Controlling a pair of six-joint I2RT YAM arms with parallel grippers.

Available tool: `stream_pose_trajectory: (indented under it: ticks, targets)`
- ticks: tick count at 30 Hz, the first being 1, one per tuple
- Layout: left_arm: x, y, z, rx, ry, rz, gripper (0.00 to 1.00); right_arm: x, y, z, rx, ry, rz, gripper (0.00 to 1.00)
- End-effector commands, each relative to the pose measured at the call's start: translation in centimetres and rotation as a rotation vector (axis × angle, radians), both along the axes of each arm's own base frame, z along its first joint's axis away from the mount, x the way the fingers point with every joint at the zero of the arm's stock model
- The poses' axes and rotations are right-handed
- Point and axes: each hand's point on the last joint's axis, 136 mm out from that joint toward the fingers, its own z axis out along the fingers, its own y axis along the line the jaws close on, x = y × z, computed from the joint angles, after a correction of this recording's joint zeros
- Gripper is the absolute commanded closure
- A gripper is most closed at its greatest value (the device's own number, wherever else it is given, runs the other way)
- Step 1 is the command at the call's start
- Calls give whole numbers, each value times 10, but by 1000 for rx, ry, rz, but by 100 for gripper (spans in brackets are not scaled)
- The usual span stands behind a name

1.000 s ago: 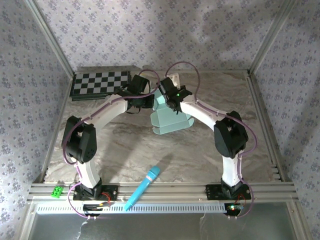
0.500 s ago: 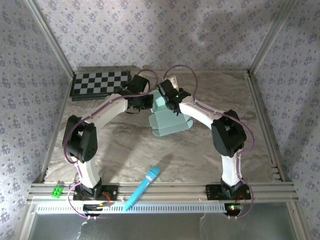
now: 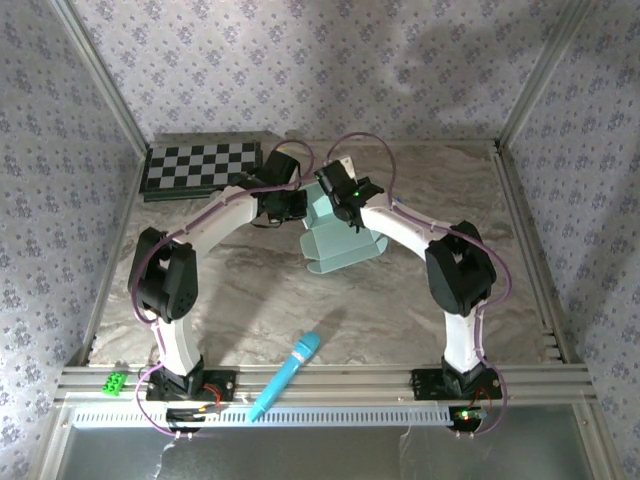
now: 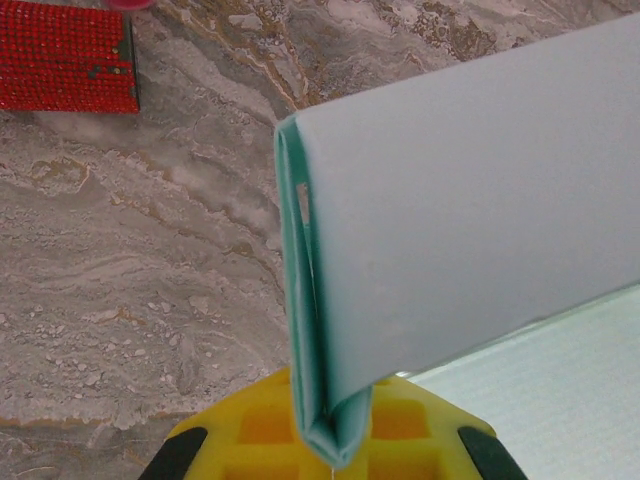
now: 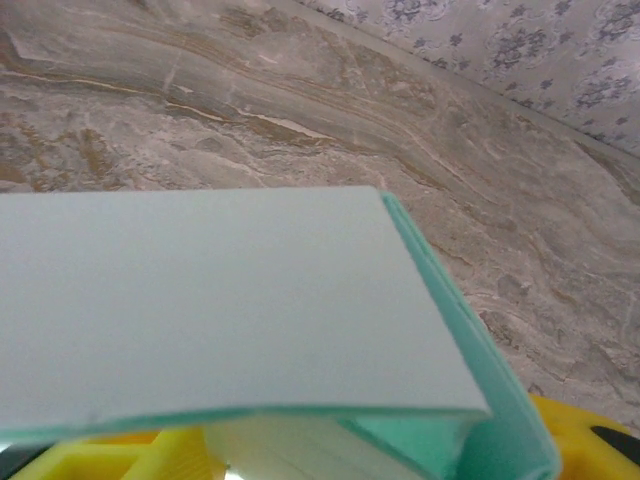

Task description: Fold the paper box

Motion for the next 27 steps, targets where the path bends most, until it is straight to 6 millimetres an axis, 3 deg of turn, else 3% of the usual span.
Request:
stream_pose_trajectory:
  ticks: [1, 13, 21, 27]
  targets:
    - [4, 0, 11, -10, -8, 14, 100, -11, 1, 8, 64, 43, 40, 47]
    - [2, 5, 7, 17, -4, 12, 100, -23, 10, 8, 346, 163, 203, 41]
    - [2, 6, 6, 20, -2, 13, 100, -34, 19, 38, 471, 120, 331, 23]
    - [2, 6, 6, 21, -4, 12, 100, -34, 12, 56, 521, 91, 370, 21]
